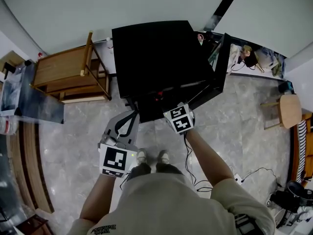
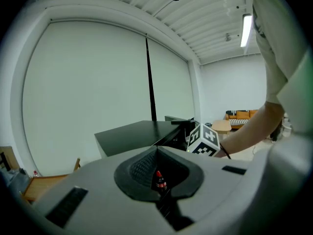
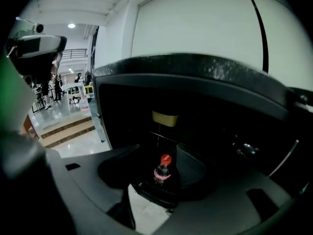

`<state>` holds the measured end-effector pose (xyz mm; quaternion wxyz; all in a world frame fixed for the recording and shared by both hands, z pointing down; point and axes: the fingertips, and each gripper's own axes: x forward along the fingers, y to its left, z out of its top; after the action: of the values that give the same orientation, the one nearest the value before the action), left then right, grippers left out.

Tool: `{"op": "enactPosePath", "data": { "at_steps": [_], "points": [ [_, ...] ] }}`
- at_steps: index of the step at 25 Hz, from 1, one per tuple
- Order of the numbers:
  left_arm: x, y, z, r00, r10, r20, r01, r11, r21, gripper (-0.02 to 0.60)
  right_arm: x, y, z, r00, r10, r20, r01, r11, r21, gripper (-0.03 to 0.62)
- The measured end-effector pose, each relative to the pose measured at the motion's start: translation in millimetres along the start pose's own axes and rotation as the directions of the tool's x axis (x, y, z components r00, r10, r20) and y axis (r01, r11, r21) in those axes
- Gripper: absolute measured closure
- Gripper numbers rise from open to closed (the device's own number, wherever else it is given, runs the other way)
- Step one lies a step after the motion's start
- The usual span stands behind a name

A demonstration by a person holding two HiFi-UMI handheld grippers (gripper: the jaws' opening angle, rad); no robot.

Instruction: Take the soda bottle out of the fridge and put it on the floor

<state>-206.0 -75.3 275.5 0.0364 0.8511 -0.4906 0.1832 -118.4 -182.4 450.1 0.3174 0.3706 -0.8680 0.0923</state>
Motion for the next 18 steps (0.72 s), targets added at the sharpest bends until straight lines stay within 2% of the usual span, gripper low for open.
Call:
{"op": "enactPosePath", "data": {
  "at_steps": [8, 18],
  "points": [
    [10.2, 4.0, -12.0, 0.998, 0.038, -0.043, -0.039, 0.999, -0.020, 0.575, 55.5, -8.9, -26.5, 0.999, 0.052, -0.017, -0.052, 0.999, 0.005, 0.384],
    [2.5, 12.4, -32.1, 0.992, 0.079, -0.098, -0.084, 0.995, -0.051, 0.575, 106.3, -20.1, -46.7, 0.998, 0.048, -0.036, -0.046, 0.998, 0.036, 0.384]
  ]
}}
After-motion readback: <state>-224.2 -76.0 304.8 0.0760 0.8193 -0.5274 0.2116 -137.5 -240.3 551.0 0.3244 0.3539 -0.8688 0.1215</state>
